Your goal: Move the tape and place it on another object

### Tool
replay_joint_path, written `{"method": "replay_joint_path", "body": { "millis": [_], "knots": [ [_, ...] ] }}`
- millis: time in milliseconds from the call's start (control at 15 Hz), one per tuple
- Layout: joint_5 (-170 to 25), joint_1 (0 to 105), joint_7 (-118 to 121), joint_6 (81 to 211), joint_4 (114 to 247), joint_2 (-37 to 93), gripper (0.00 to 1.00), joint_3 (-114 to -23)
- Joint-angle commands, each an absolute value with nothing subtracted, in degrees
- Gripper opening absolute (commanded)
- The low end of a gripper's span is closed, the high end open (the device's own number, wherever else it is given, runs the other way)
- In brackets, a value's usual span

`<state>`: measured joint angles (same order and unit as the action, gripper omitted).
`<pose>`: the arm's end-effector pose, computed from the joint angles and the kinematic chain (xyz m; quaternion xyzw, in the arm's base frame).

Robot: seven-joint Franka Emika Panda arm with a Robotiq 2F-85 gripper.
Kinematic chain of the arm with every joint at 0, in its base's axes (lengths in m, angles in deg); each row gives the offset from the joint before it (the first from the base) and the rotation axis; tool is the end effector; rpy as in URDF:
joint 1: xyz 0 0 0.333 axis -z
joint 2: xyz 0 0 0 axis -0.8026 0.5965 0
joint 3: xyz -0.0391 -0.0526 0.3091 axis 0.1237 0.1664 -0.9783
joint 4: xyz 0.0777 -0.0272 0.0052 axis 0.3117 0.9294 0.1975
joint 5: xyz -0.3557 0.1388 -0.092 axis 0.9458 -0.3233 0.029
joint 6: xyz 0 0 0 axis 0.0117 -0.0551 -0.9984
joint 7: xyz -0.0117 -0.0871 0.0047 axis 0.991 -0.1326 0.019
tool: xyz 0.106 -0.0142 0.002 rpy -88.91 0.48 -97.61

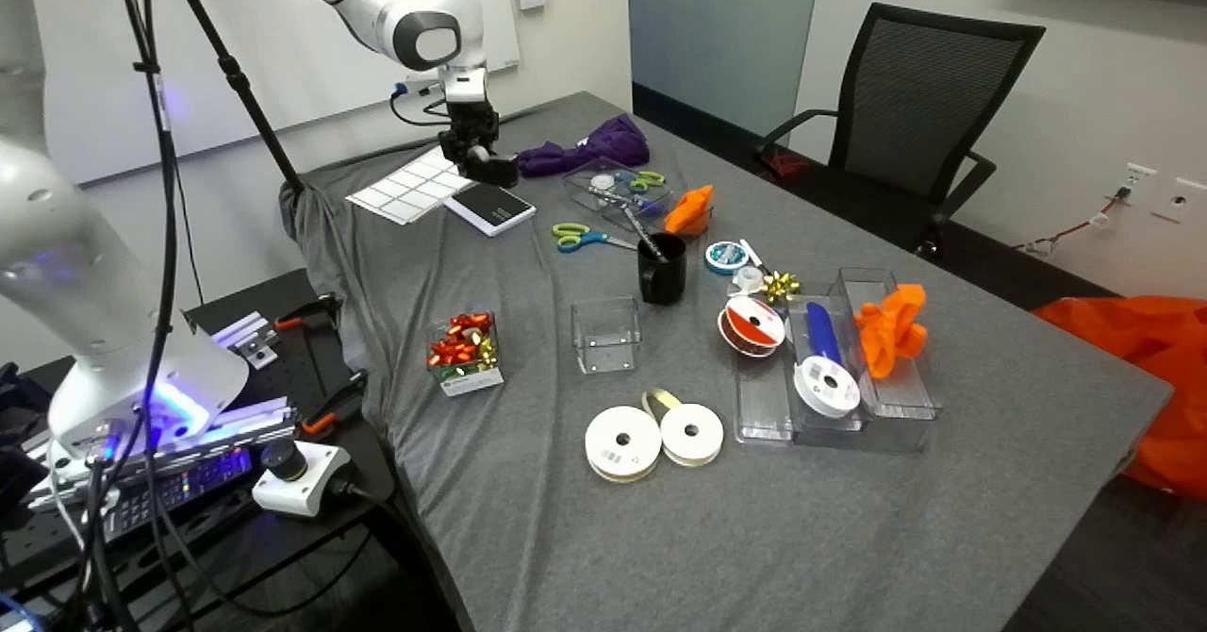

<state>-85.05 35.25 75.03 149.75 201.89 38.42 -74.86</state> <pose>0.5685 0.2149 0.2267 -0.8411 0.5370 0.0581 0.0279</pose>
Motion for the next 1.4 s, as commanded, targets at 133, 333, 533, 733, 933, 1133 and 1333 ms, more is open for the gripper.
{"method": "replay_joint_path", "body": {
  "millis": [133, 333, 533, 733, 933, 1133, 1333],
  "knots": [
    [-87.81, 36.27, 75.38, 152.57, 198.96, 42.98, 0.42, -76.85],
    [-86.63, 35.82, 75.22, 150.31, 198.03, 44.25, 0.42, -76.80],
    [-86.45, 35.64, 75.59, 151.78, 199.26, 44.28, 0.67, -76.47],
    [-86.45, 35.65, 75.59, 151.79, 199.26, 44.30, 0.42, -76.46],
    [-85.56, 34.26, 78.44, 152.03, 198.26, 45.66, 0.42, -75.68],
    [-85.09, 32.85, 81.50, 153.22, 197.42, 47.76, 0.42, -75.52],
    [-84.63, 30.94, 86.52, 156.99, 197.15, 49.46, 0.42, -74.93]
  ]
}}
